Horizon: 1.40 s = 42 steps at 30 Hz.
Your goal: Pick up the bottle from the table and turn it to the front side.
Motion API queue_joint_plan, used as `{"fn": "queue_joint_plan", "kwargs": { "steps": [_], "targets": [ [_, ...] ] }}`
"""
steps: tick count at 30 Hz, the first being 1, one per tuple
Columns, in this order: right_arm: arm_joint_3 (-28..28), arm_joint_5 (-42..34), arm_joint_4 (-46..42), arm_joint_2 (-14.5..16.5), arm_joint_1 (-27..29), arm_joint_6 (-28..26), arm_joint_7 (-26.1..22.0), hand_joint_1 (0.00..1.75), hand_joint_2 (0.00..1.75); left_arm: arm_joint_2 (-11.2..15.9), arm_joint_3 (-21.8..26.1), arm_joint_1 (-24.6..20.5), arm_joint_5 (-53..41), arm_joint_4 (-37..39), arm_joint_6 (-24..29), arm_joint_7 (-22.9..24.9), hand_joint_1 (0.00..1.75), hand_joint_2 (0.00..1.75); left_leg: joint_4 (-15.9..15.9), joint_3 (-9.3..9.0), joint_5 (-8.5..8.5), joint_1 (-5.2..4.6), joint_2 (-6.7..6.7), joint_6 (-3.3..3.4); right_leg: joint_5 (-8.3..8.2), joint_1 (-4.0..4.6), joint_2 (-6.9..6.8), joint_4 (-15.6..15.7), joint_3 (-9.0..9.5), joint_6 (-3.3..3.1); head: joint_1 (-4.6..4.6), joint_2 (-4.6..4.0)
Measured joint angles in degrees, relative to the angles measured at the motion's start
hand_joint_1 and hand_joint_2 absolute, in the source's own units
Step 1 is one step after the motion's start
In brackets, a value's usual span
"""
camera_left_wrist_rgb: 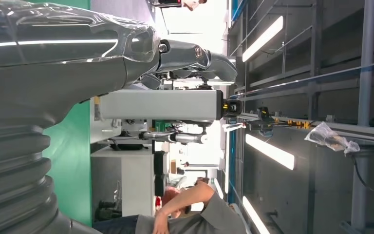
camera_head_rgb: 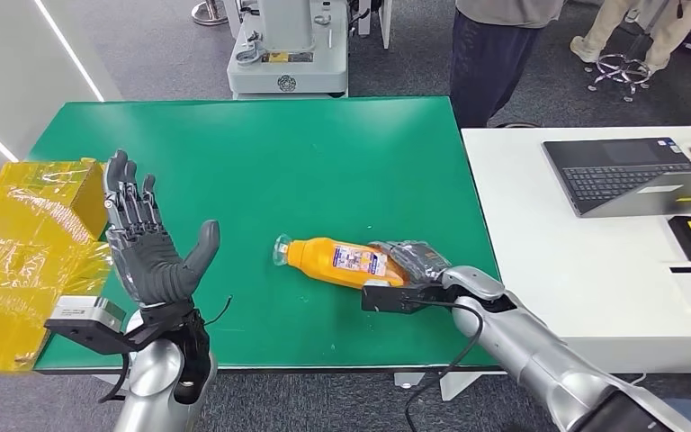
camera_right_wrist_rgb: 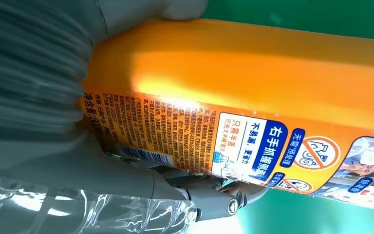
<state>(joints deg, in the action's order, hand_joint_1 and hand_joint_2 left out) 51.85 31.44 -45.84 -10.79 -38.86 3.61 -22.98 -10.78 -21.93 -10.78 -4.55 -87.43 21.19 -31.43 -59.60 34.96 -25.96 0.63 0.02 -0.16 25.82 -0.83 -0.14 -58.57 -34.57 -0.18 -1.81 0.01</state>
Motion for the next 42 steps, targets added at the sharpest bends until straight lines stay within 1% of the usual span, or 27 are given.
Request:
{"fn": "queue_joint_plan", "kwargs": {
  "steps": [5, 9, 11, 14, 16, 19, 22, 24, 28, 33, 36, 39, 42],
  "targets": [
    [-4.6, 0.9, -5.7, 0.7, 2.4, -3.0, 2.3, 1.75, 1.75, 0.0, 0.4, 0.0, 3.6, 0.0, -1.9, -0.6, 0.00, 1.75, 0.0, 0.06, -0.01, -0.01, -0.02, 0.00, 0.03, -0.01, -0.02, 0.0, -0.03, 0.04, 0.01, -0.01],
    [-7.1, 1.0, -9.1, 0.9, 3.7, -4.0, 2.7, 1.75, 1.75, 0.0, 0.8, 0.0, 5.8, 0.0, -3.3, -1.0, 0.00, 1.75, 0.0, 0.08, -0.02, -0.01, -0.02, 0.01, 0.04, -0.02, -0.01, 0.1, -0.05, 0.04, 0.01, -0.01],
    [-8.3, 0.9, -11.0, 1.0, 4.8, -5.7, 2.7, 1.75, 1.75, 0.0, 0.9, 0.0, 6.9, 0.3, -4.0, -1.0, 0.00, 1.75, 0.0, 0.09, -0.02, -0.01, -0.03, 0.01, 0.04, -0.02, -0.02, 0.1, -0.05, 0.05, -0.01, -0.01],
    [-10.9, 0.4, -14.8, 1.2, 6.9, -9.4, 2.5, 1.75, 1.75, 0.0, 0.9, -0.2, 8.5, 1.1, -4.8, -1.1, 0.00, 1.75, 0.0, 0.09, -0.02, -0.01, -0.03, 0.01, 0.04, -0.01, -0.03, 0.1, -0.06, 0.05, 0.00, -0.01],
    [-12.9, 0.0, -18.0, 1.3, 8.7, -13.1, 1.7, 1.75, 1.75, 0.0, 0.9, -0.5, 9.6, 1.9, -5.3, -1.1, 0.00, 1.75, 0.0, 0.10, -0.02, -0.01, -0.04, 0.01, 0.04, -0.01, -0.03, 0.1, -0.08, 0.05, 0.00, -0.01],
    [-15.7, -0.7, -22.8, 1.5, 11.7, -19.4, -0.3, 1.75, 1.75, -0.4, 0.9, -1.3, 12.2, 3.5, -6.1, -1.6, 0.00, 1.75, 0.0, 0.11, -0.03, -0.01, -0.04, 0.00, 0.04, -0.01, -0.03, 0.1, -0.09, 0.05, 0.00, -0.01],
    [-17.7, -2.1, -26.2, 1.5, 14.1, -23.4, -2.5, 1.75, 1.75, -1.4, 0.9, -1.8, 14.8, 4.8, -7.3, -2.1, 0.00, 1.75, 0.0, 0.12, -0.04, -0.01, -0.03, 0.00, 0.04, -0.01, -0.01, 0.1, -0.10, 0.05, 0.00, -0.01],
    [-18.5, -2.6, -27.8, 1.5, 15.3, -24.5, -3.2, 1.75, 1.75, -2.0, 0.7, -2.0, 15.4, 5.4, -7.8, -2.2, 0.00, 1.75, 0.0, 0.12, -0.04, -0.01, -0.02, 0.00, 0.04, -0.02, 0.00, 0.1, -0.10, 0.05, 0.01, -0.01],
    [-19.4, -3.0, -29.3, 1.5, 16.4, -24.8, -3.4, 1.75, 1.75, -2.6, 0.6, -2.2, 15.8, 6.2, -8.1, -2.3, 0.00, 1.75, 0.0, 0.12, -0.04, -0.01, -0.02, 0.00, 0.04, -0.02, 0.01, 0.1, -0.10, 0.05, 0.01, -0.01],
    [-19.7, -3.3, -30.1, 1.5, 16.9, -25.0, -3.7, 1.75, 1.75, -2.8, 0.6, -2.3, 16.2, 6.8, -8.2, -2.3, 0.00, 1.75, 0.0, 0.11, -0.04, -0.01, -0.01, 0.00, 0.04, -0.01, 0.01, 0.1, -0.10, 0.05, 0.00, -0.01],
    [-20.0, -3.7, -30.6, 1.5, 17.3, -26.8, -5.2, 1.75, 1.75, -2.8, 0.0, -2.4, 17.0, 7.1, -9.0, -2.1, 0.00, 1.75, 0.0, 0.12, -0.04, -0.01, -0.01, 0.00, 0.04, -0.01, 0.01, 0.1, -0.11, 0.05, 0.00, -0.01],
    [-20.1, -3.9, -31.8, 1.5, 17.8, -29.1, -6.7, 1.75, 1.75, -2.8, -1.0, -2.8, 19.5, 7.7, -11.1, -1.1, 0.00, 1.75, 0.0, 0.13, -0.04, -0.01, -0.01, 0.00, 0.04, -0.01, 0.01, 0.1, -0.11, 0.05, 0.01, -0.01],
    [-20.0, -2.8, -33.0, 1.5, 18.0, -30.6, -7.2, 1.75, 1.75, -2.9, -1.7, -3.3, 25.4, 8.2, -15.9, 0.7, 0.00, 1.75, 0.0, 0.14, -0.04, -0.01, -0.01, 0.00, 0.04, -0.02, 0.02, 0.1, -0.12, 0.05, 0.01, -0.01]
  ]
}}
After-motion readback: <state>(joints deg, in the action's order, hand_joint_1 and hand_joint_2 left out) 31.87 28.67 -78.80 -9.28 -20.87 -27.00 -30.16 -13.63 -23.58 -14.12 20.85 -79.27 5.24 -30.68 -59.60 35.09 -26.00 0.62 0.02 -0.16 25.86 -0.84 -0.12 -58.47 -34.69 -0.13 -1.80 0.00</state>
